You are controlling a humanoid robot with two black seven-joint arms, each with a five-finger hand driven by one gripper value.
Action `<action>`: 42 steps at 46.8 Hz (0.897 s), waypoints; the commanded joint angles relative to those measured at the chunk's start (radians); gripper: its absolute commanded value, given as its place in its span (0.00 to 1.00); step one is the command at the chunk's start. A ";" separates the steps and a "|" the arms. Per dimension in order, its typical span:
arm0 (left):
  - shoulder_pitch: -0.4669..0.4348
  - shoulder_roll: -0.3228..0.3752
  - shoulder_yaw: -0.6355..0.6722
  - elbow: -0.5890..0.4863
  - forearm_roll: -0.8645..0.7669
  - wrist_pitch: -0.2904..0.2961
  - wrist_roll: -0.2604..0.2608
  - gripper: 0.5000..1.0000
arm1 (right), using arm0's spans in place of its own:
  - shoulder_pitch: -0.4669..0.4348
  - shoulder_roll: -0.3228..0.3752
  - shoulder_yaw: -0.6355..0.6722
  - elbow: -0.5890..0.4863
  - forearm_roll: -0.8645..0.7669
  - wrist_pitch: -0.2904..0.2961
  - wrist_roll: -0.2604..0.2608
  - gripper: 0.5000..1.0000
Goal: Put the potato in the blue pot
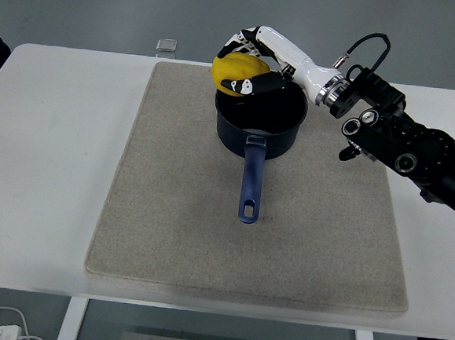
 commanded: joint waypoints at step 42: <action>0.003 0.000 0.000 -0.002 0.001 -0.002 0.000 1.00 | -0.056 0.065 0.002 -0.193 -0.011 -0.030 0.006 0.00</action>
